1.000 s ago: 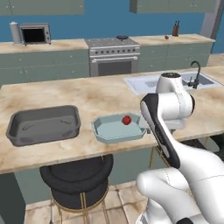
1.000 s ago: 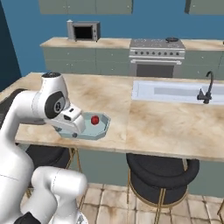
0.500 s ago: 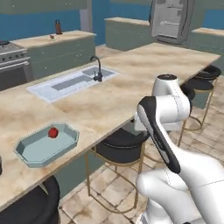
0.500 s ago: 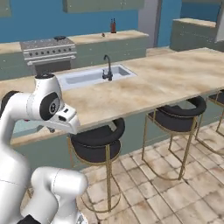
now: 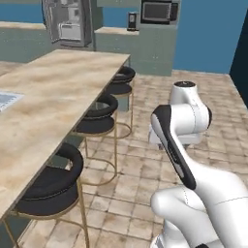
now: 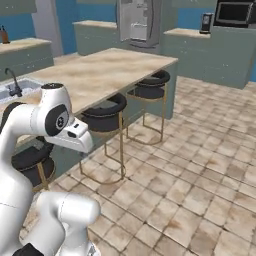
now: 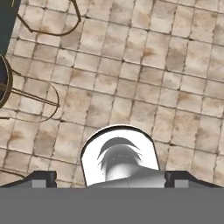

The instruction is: Place the cold items (bell pepper and orange) from the fridge in one tupperware on the dining counter. Place the warm items (kebab skewer and hot dog) in the stove area in another tupperware.

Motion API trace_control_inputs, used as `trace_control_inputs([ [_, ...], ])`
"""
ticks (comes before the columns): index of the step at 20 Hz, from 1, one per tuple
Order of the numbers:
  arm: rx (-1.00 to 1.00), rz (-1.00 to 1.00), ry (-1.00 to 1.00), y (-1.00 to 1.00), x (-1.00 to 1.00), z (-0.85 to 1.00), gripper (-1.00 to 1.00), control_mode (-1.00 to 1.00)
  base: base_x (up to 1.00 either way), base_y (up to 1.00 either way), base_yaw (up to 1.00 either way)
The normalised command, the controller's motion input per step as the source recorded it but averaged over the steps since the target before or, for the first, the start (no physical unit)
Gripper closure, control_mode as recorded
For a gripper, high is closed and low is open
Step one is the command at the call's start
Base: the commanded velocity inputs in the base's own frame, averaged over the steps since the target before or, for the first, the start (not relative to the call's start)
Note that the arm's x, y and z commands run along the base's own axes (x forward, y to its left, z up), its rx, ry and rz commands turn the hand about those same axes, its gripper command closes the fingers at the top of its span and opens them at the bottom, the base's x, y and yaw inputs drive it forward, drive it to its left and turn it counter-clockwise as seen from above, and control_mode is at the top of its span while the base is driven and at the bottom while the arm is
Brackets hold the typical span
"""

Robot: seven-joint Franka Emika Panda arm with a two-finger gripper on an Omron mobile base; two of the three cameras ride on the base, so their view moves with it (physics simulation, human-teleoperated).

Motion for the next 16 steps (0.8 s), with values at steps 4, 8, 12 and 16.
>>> trace_control_inputs([
  [4, 0.0, 0.0, 0.0, 0.0, 0.0, 0.0, -1.0, 1.0, 0.61, -1.0, -0.51],
  [8, 0.0, 0.0, 0.0, 0.0, 0.0, 0.0, -1.0, 1.0, 1.0, -0.98, -0.31],
  [12, 0.0, 0.0, 0.0, 0.0, 0.0, 0.0, -1.0, 1.0, 1.0, -0.3, -0.15],
  [16, 0.0, 0.0, 0.0, 0.0, 0.0, 0.0, -1.0, 1.0, 1.0, -0.41, -0.01],
])
